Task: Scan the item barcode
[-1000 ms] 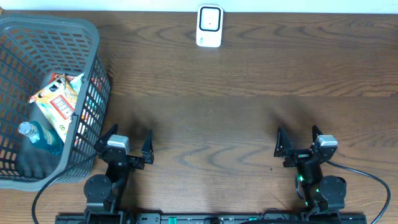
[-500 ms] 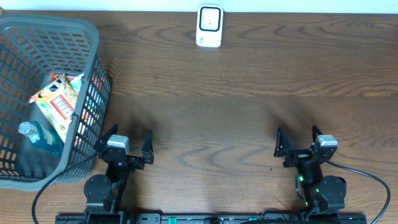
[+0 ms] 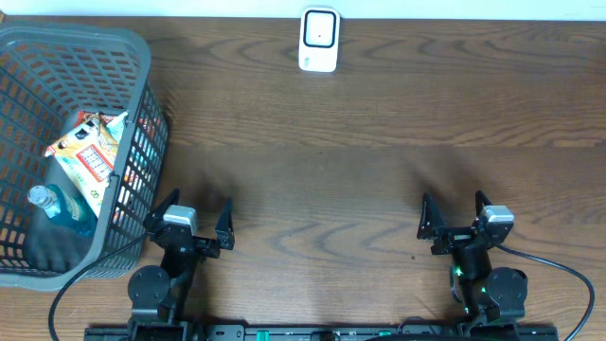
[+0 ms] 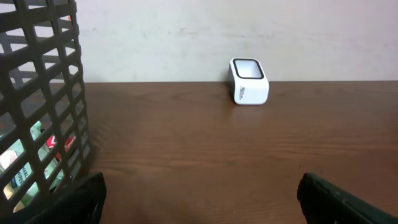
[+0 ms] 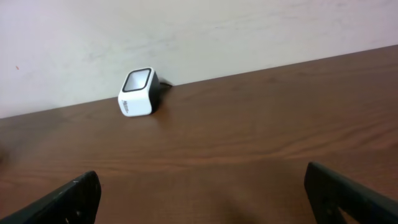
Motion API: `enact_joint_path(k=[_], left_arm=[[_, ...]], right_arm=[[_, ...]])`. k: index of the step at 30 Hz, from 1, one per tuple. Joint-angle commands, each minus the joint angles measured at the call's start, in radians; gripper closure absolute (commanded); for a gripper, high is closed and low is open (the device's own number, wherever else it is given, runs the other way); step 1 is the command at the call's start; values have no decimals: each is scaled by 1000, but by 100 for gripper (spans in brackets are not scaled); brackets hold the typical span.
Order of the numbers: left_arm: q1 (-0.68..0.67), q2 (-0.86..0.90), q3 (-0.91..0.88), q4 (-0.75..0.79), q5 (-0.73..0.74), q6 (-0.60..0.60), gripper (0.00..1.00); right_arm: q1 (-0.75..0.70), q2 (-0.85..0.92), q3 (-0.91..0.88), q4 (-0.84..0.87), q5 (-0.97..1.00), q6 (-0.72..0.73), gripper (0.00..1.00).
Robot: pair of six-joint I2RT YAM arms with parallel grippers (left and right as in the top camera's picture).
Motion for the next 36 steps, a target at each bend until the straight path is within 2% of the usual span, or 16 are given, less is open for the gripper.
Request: enact_joint_path(k=[1, 11, 14, 18, 22, 26, 30, 36], left_arm=[[2, -6, -21, -29, -2, -1, 2], [2, -6, -21, -23, 5, -2, 2], [2, -6, -21, -22, 65, -1, 2], [2, -4, -21, -23, 74, -3, 2], [1, -1, -8, 35, 109, -69, 2], [1, 6, 55, 23, 188, -146, 2], [1, 40, 137, 23, 244, -159, 2], [1, 183, 314, -10, 266, -219, 2]], right_arm=[[-5, -6, -1, -4, -5, -10, 1], [-5, -6, -1, -4, -5, -10, 1], [-5, -6, -1, -4, -5, -10, 1], [-5, -6, -1, -4, -5, -10, 1], [-5, -6, -1, -4, -5, -10, 1], [-5, -6, -1, -4, -5, -10, 1], [-5, -6, -1, -4, -5, -10, 1], [-5, -6, -1, -4, -5, -10, 1]])
